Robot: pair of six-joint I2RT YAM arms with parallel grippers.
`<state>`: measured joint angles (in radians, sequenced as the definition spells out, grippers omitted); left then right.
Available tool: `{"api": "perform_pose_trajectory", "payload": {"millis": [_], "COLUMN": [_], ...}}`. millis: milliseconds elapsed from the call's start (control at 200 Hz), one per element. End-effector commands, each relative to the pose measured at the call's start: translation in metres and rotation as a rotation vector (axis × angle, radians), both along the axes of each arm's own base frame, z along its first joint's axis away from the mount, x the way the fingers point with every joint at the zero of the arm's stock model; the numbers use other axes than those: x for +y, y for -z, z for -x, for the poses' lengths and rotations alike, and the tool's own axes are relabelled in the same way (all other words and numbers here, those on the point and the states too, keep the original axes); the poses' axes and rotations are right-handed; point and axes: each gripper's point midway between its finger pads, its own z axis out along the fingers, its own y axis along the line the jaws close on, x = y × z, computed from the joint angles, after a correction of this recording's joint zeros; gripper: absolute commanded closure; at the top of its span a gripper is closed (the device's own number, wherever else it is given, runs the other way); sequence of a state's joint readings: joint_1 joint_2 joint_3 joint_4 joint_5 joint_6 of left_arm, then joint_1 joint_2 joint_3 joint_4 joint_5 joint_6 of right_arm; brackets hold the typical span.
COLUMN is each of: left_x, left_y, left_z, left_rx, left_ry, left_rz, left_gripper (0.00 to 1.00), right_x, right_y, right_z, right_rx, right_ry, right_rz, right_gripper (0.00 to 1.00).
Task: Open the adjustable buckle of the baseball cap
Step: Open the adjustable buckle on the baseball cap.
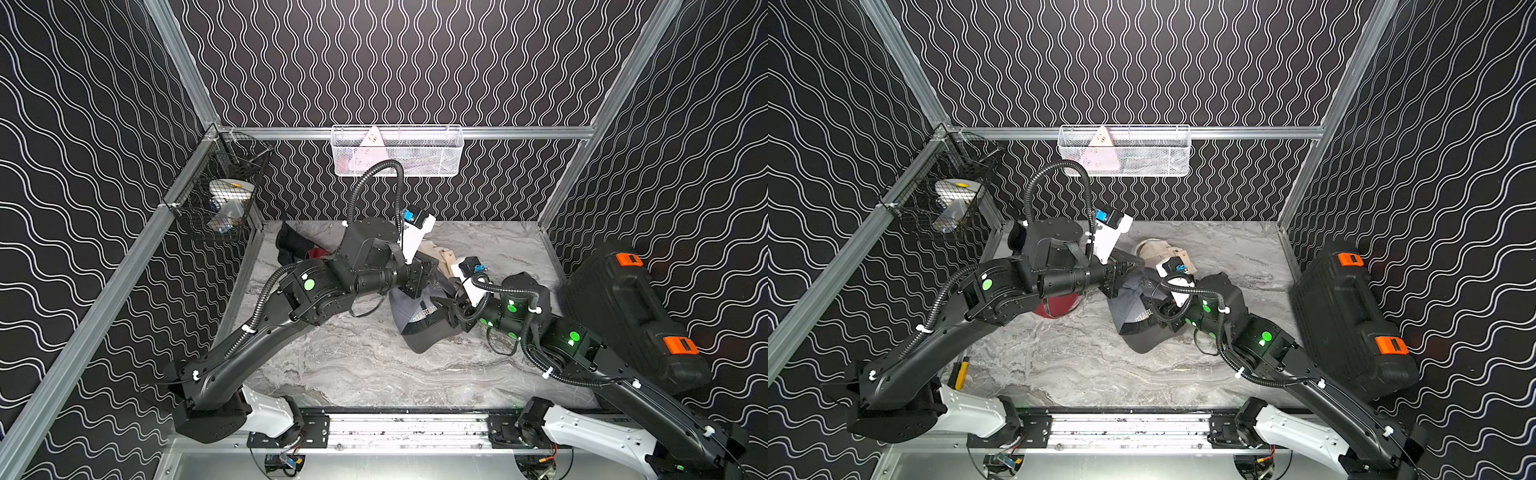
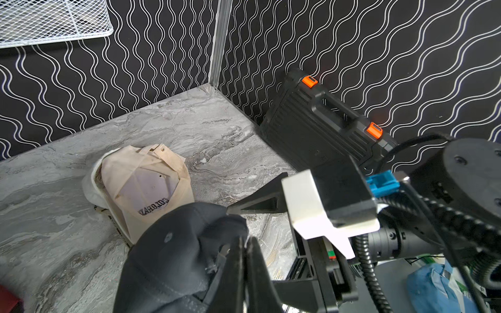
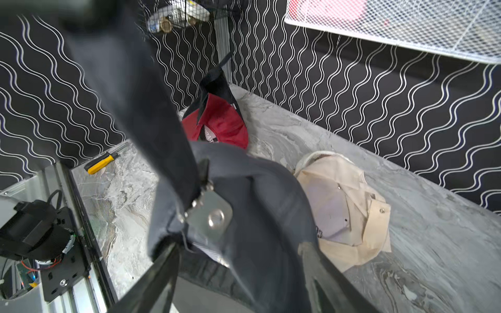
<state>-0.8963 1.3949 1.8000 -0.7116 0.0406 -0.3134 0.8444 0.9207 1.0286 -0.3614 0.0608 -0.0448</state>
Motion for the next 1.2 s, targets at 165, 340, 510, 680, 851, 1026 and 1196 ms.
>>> {"api": "perform_pose_trajectory", "payload": {"millis": [165,340,510,680,851,1026,1196], "left_x": [-0.015,-0.019,-0.02,-0.018,-0.019,-0.02,-0.019], "left_y": [0.0,-0.003,-0.005,-0.003,0.001,0.005,0.002], "left_z": [0.01,0.018,0.022,0.02,0.019,0.017,0.018], "left_rx": [0.033,0.049,0.056,0.053,0.056,0.062,0.057], "left_ry": [0.09,0.133,0.151,0.141,0.139,0.137,0.136], "left_rz": [0.038,0.069,0.077,0.065,0.05,0.028,0.032], "left_gripper": [1.0,1.0,1.0,1.0,1.0,1.0,1.0], "right_x": [0.003,0.003,0.003,0.002,0.0,-0.001,-0.006], "right_y": [-0.012,-0.012,-0.016,-0.017,-0.018,-0.015,-0.013], "right_z": [0.0,0.0,0.003,0.006,0.009,0.013,0.013], "right_rx": [-0.035,-0.03,-0.028,-0.019,-0.014,0.005,-0.001], "right_ry": [-0.011,-0.008,-0.014,-0.018,-0.022,-0.031,-0.016], "right_rz": [-0.032,-0.038,-0.059,-0.075,-0.085,-0.084,-0.07], "right_gripper": [0.49,0.66,0.82,0.86,0.9,0.87,0.74]}}
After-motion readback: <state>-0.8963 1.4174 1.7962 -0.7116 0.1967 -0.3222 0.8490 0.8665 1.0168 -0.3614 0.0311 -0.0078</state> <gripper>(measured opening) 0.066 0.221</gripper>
